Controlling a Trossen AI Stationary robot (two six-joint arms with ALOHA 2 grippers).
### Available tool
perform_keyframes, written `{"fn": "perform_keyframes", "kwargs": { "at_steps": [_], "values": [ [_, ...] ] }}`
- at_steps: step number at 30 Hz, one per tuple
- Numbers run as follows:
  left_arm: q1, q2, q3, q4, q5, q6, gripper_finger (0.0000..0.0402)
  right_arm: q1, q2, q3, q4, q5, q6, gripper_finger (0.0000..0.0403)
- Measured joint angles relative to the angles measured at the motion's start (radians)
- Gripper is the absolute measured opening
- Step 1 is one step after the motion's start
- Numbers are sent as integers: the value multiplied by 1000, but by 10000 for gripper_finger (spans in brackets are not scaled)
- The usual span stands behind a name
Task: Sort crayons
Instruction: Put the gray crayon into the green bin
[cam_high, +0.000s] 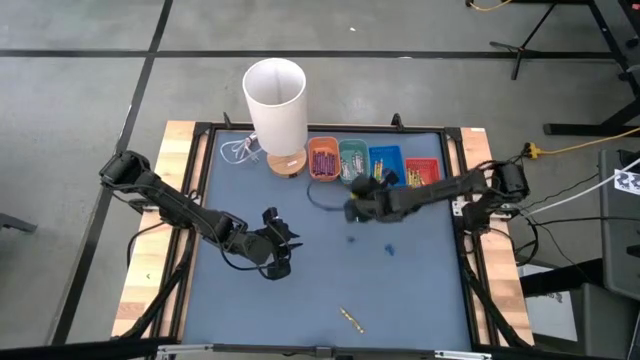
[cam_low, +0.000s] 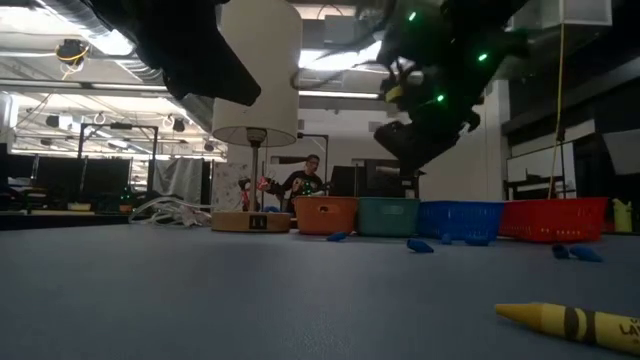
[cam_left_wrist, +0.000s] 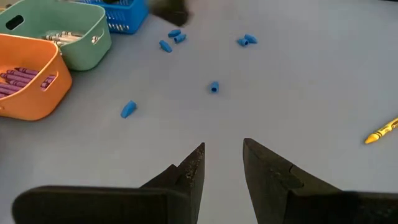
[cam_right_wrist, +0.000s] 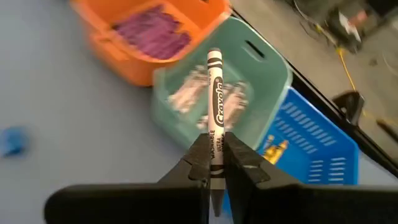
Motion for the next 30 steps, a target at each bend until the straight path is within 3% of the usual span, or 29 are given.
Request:
{"fn": "perform_keyframes", "kwargs": {
  "at_steps": [7, 13, 26, 30],
  "values": [
    [0, 0, 0, 0, 0, 1, 94, -163, 0, 0, 43, -135, 0, 24],
    [0, 0, 0, 0, 0, 2, 94, -233, 0, 1, 122, -266, 0, 24],
    [0, 0, 0, 0, 0, 2, 94, -257, 0, 1, 185, -280, 0, 24],
    [0, 0, 0, 0, 0, 2, 94, -257, 0, 1, 185, -280, 0, 41]
  ]
}}
